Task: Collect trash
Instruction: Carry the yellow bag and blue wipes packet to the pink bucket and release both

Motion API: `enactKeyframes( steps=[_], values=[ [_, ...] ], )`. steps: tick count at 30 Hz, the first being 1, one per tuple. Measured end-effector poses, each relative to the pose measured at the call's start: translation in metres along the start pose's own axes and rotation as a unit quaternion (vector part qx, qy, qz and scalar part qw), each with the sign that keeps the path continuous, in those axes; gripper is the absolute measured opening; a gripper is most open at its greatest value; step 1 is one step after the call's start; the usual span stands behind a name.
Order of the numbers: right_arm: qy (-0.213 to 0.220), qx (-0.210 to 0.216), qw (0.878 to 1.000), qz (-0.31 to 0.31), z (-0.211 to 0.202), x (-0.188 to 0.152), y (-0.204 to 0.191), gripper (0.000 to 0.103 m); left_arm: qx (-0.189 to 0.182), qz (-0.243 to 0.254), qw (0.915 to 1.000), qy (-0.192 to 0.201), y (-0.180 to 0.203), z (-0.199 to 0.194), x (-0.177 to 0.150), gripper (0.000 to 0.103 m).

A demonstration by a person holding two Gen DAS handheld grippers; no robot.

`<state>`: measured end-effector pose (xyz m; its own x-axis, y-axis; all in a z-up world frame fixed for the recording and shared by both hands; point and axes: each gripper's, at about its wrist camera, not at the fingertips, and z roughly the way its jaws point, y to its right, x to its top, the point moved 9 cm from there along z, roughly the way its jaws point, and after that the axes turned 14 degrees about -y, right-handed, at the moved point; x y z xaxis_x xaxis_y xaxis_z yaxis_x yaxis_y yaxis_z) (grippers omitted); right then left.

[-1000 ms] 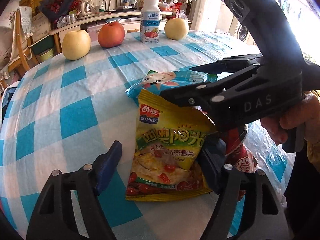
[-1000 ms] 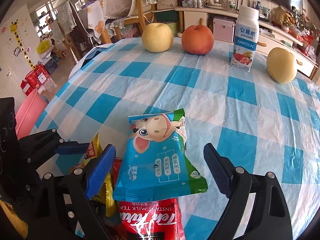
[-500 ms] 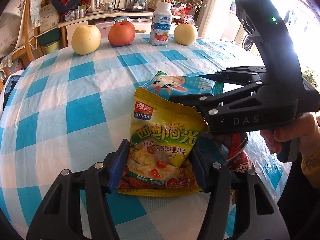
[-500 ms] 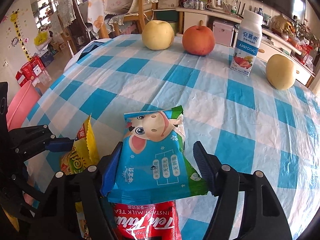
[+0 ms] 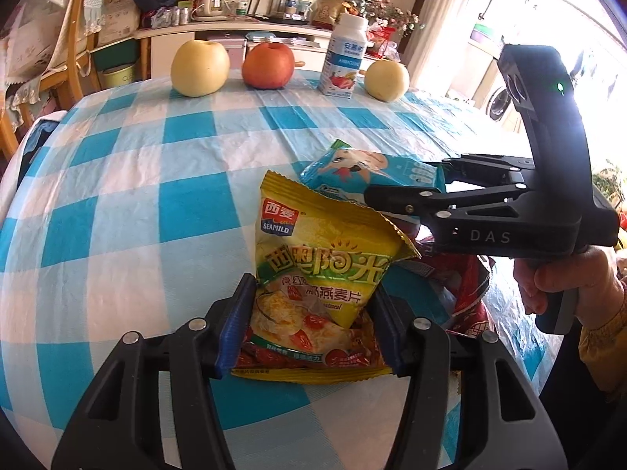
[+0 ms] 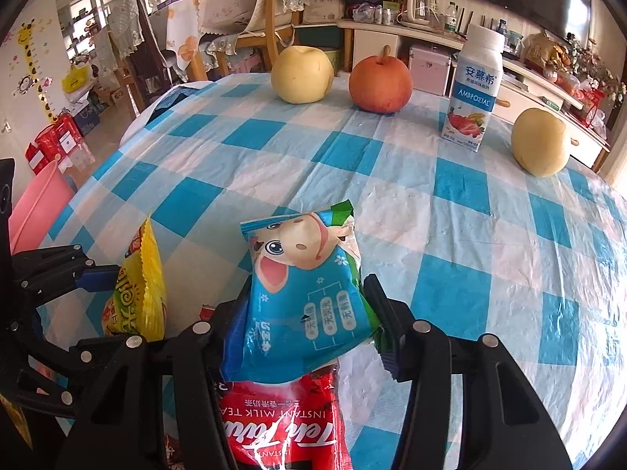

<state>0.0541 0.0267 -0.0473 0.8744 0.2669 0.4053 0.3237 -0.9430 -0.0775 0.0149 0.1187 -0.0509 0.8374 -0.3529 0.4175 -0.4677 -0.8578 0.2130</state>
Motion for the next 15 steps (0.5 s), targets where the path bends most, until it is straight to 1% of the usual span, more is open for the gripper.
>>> enactKeyframes(
  steps=[3,10,12,13,15],
  values=[
    [0.005,-0.001,1.0,0.006,-0.002,0.0,0.0,0.054,-0.004,-0.014,0.9999,0.005,-0.007,-0.004,-0.001,0.056],
    [0.026,0.012,0.999,0.014,-0.016,0.001,-0.008,0.053,-0.013,-0.035,0.999,0.026,-0.015,-0.019,-0.002,0.05],
    [0.033,0.013,0.999,0.014,-0.02,0.001,-0.012,0.053,-0.015,-0.038,0.9987,0.03,-0.016,-0.022,-0.003,0.047],
    [0.035,0.014,0.999,0.015,-0.022,0.002,-0.013,0.053,-0.019,-0.039,0.9985,0.033,-0.017,-0.024,-0.002,0.042],
    [0.04,0.017,0.999,0.018,-0.025,0.001,-0.017,0.053,-0.022,-0.045,0.998,0.039,-0.019,-0.027,-0.003,0.04]
  ],
)
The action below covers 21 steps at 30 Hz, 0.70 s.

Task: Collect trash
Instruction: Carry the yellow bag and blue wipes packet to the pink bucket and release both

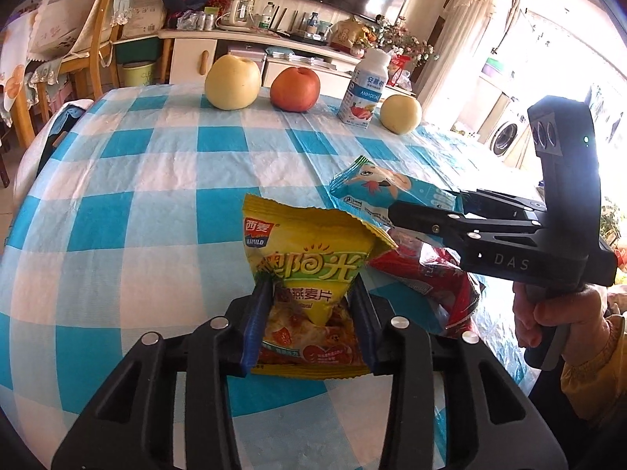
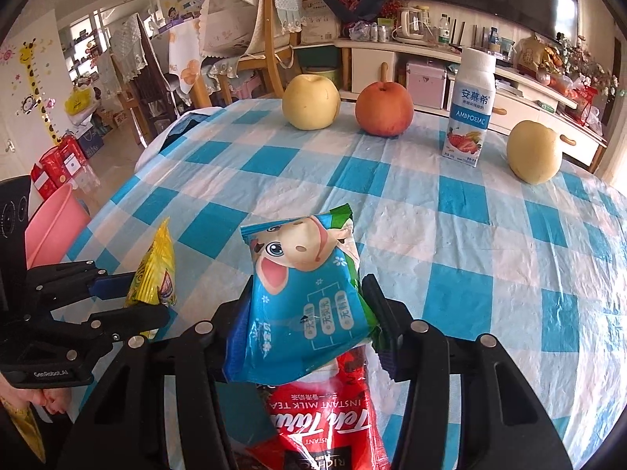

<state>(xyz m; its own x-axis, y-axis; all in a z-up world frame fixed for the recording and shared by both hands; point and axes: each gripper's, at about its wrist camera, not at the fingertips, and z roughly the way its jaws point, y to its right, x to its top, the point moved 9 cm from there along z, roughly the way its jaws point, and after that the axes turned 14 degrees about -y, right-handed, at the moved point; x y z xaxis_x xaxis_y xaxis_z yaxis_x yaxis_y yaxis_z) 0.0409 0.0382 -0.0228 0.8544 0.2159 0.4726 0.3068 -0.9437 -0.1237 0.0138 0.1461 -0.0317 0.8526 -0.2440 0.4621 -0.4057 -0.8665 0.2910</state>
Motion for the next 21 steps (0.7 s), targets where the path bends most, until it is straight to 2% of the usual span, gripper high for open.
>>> enactKeyframes(
  steps=[11,21],
  values=[
    [0.014,0.025,1.0,0.004,-0.011,-0.003,-0.028,0.053,-0.024,-0.028,0.9992,0.014,-0.011,-0.011,0.0,0.035],
    [0.023,0.049,0.999,0.008,-0.023,-0.002,-0.051,0.053,-0.053,-0.066,0.9945,0.062,-0.028,-0.041,0.003,0.029]
  ],
)
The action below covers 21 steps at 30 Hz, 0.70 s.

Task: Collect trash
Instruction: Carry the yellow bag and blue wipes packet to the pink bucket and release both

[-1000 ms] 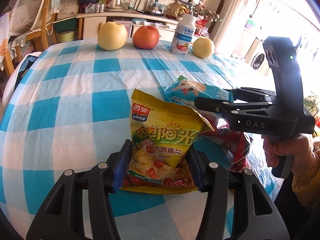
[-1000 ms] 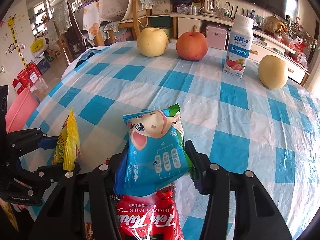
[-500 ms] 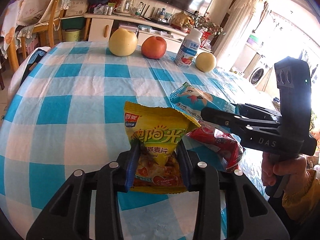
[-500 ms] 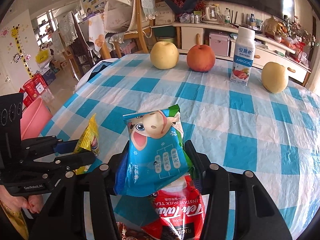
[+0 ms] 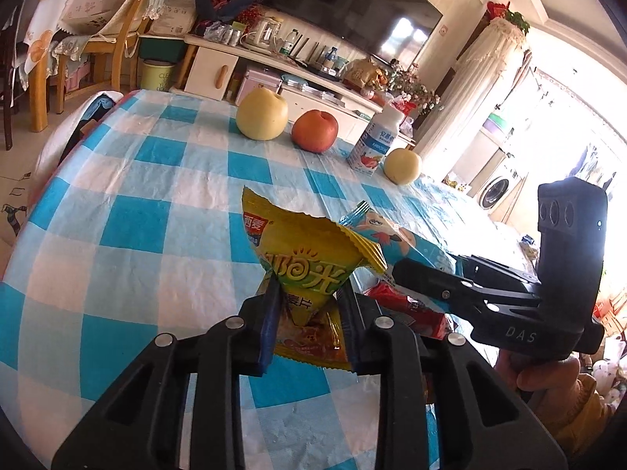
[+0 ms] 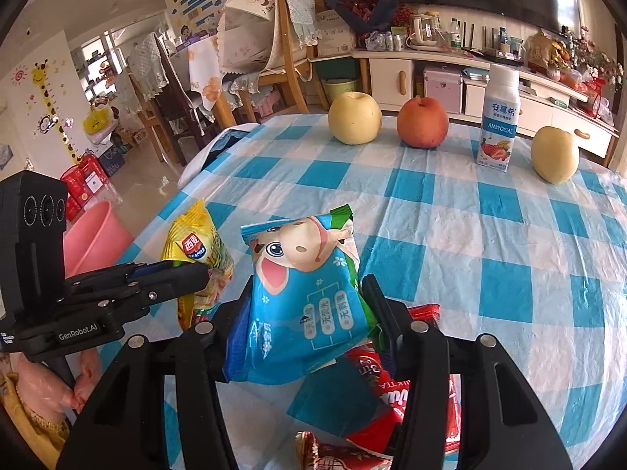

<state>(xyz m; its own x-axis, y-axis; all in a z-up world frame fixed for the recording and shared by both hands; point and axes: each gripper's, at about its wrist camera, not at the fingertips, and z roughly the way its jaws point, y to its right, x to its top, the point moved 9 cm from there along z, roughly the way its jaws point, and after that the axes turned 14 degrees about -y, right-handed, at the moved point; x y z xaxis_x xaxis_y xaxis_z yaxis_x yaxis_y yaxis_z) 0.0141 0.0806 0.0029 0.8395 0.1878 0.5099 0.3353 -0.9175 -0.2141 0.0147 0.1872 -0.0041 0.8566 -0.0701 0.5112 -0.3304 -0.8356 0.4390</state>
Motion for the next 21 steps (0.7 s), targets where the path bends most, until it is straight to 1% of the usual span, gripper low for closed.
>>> enactKeyframes(
  steps=[6,14,18,21],
  values=[
    [0.004,-0.001,1.0,-0.014,-0.003,0.001,-0.021,0.053,-0.012,-0.018,0.9992,0.034,-0.01,-0.021,0.006,0.028],
    [0.014,0.008,0.999,-0.034,-0.007,0.011,-0.053,0.053,-0.027,-0.043,0.9954,0.081,-0.025,-0.055,0.011,0.028],
    [0.019,0.023,0.999,-0.042,-0.008,0.019,-0.073,0.053,-0.027,-0.066,0.991,0.114,-0.042,-0.077,0.012,0.028],
    [0.018,0.04,0.998,-0.053,-0.005,0.026,-0.095,0.053,-0.012,-0.089,0.9848,0.149,-0.06,-0.1,0.011,0.028]
  ],
)
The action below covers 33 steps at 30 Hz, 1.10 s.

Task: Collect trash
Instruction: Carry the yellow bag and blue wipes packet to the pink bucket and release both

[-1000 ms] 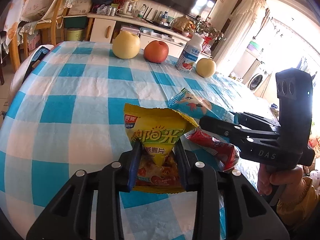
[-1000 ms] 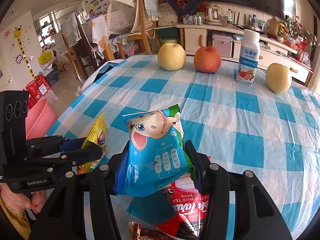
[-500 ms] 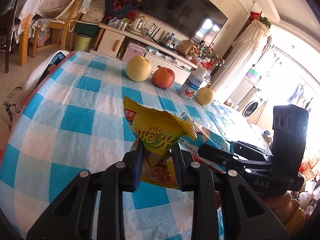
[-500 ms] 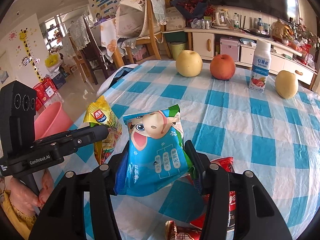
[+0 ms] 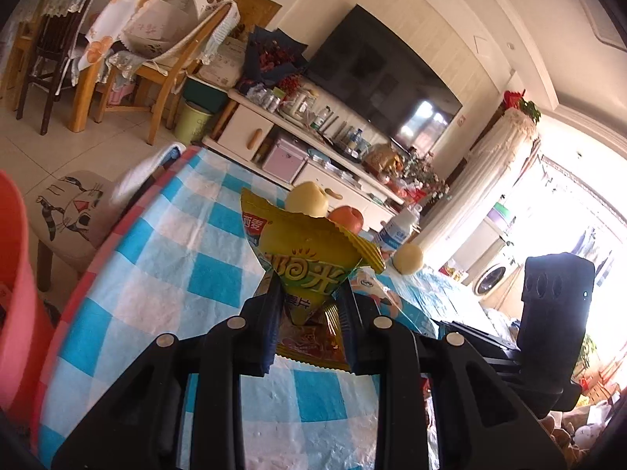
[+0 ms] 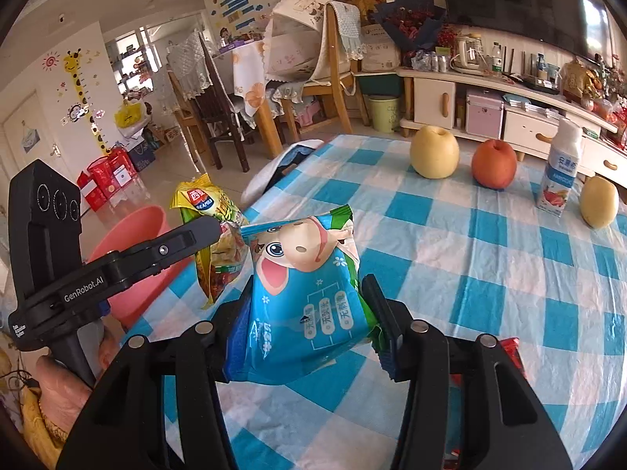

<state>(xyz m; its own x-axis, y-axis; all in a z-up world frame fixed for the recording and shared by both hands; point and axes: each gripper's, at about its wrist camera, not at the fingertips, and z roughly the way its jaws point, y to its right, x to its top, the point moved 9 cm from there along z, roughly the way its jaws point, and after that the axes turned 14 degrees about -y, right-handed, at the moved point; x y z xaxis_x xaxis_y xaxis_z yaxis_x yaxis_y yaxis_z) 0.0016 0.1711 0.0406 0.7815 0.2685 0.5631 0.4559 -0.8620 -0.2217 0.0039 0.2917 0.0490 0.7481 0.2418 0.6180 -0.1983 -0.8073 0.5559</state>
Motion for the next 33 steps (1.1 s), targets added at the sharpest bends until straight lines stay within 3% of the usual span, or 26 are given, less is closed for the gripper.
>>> enactKeyframes(
  steps=[4,9,16,20,24,27,30,32,33],
  values=[
    [-0.005,0.019,0.999,-0.03,0.011,0.013,-0.039,0.053,0.034,-0.044,0.9973,0.048,-0.034,-0.028,0.011,0.028],
    [-0.008,0.046,0.996,-0.081,0.028,0.03,-0.099,0.053,0.093,-0.121,0.9826,0.107,-0.087,-0.066,0.017,0.028],
    [-0.014,0.081,0.986,-0.148,0.06,0.055,-0.188,0.053,0.169,-0.232,0.9411,0.179,-0.157,-0.123,0.008,0.028],
    [-0.019,0.095,0.978,-0.182,0.082,0.066,-0.233,0.053,0.194,-0.284,0.9192,0.192,-0.187,-0.141,-0.001,0.028],
    [-0.033,0.103,0.974,-0.198,0.107,0.073,-0.257,0.056,0.205,-0.318,0.9045,0.196,-0.209,-0.152,-0.009,0.028],
    [-0.045,0.105,0.976,-0.185,0.123,0.073,-0.259,0.057,0.208,-0.33,0.9021,0.184,-0.217,-0.152,-0.011,0.035],
    [-0.033,0.109,0.981,-0.157,0.121,0.077,-0.252,0.07,0.223,-0.315,0.901,0.198,-0.215,-0.158,-0.007,0.054],
    [-0.022,0.105,0.984,-0.14,0.114,0.077,-0.241,0.077,0.237,-0.301,0.902,0.2,-0.212,-0.157,-0.003,0.072],
    [-0.019,0.103,0.986,-0.132,0.11,0.077,-0.236,0.081,0.247,-0.293,0.9021,0.199,-0.21,-0.157,-0.002,0.075]
  ],
)
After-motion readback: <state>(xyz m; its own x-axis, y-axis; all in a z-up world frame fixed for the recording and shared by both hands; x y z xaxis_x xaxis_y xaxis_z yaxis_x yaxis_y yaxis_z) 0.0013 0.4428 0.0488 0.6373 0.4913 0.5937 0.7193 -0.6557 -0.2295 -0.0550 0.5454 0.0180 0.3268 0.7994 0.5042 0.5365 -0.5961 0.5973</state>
